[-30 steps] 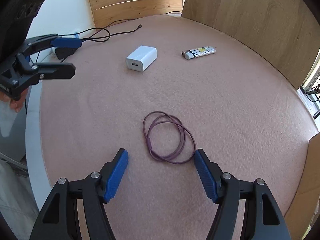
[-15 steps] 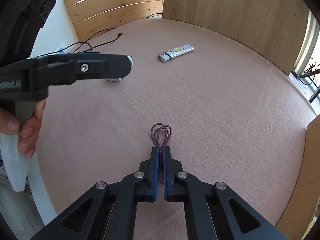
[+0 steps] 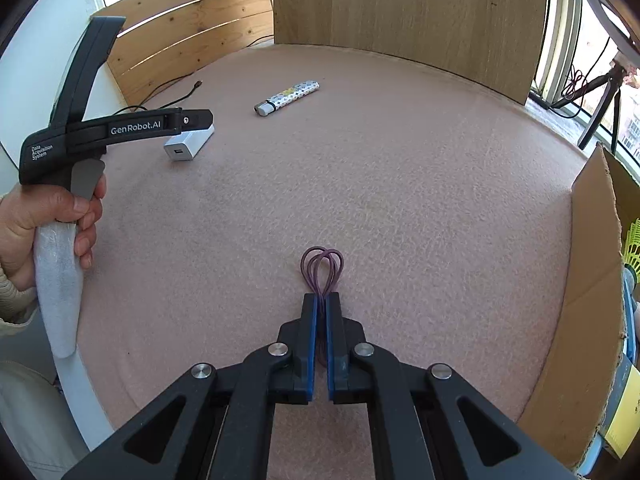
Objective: Organize objects
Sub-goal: 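Grasp the white charger with the left gripper while the right holds the rubber bands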
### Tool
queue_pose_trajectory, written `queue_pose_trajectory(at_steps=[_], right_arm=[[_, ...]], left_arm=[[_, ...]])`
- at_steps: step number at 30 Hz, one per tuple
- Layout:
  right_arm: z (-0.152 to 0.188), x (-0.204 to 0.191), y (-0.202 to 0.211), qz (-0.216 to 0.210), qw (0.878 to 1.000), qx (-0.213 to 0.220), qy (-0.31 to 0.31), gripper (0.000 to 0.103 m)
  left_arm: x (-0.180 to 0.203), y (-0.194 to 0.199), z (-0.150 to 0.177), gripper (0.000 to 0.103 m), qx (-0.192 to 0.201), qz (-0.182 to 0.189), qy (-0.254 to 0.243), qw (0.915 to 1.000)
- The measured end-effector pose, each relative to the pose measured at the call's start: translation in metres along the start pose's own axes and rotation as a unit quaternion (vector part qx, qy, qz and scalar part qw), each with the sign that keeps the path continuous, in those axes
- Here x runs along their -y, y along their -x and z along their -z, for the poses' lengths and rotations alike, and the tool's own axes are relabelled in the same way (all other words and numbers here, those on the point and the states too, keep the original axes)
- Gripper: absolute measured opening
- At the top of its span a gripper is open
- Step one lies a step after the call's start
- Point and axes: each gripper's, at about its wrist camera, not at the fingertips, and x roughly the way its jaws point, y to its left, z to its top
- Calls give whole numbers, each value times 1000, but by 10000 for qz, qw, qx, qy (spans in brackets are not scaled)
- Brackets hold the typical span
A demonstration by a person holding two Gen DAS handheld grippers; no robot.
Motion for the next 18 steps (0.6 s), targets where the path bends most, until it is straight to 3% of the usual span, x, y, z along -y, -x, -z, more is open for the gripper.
queue_pose_trajectory(at_steps=[1,3,5,18], right_arm=[[-1,0,-1,1,10000,2,-7,3],[-1,-1,0,10,10000,5,-24,3],[-1,0,-1,18,10000,12,-48,3],[2,-2,1,138,9992,165,-335,3]], left_arm=[[-1,-4,3,59,-88,68,19,9999],[1,-6,6,52,-101,119,-3,9999],[-1,-5,9,38,-89,205,-28,9997],[-5,6,13,38,37,304,-153,9994]])
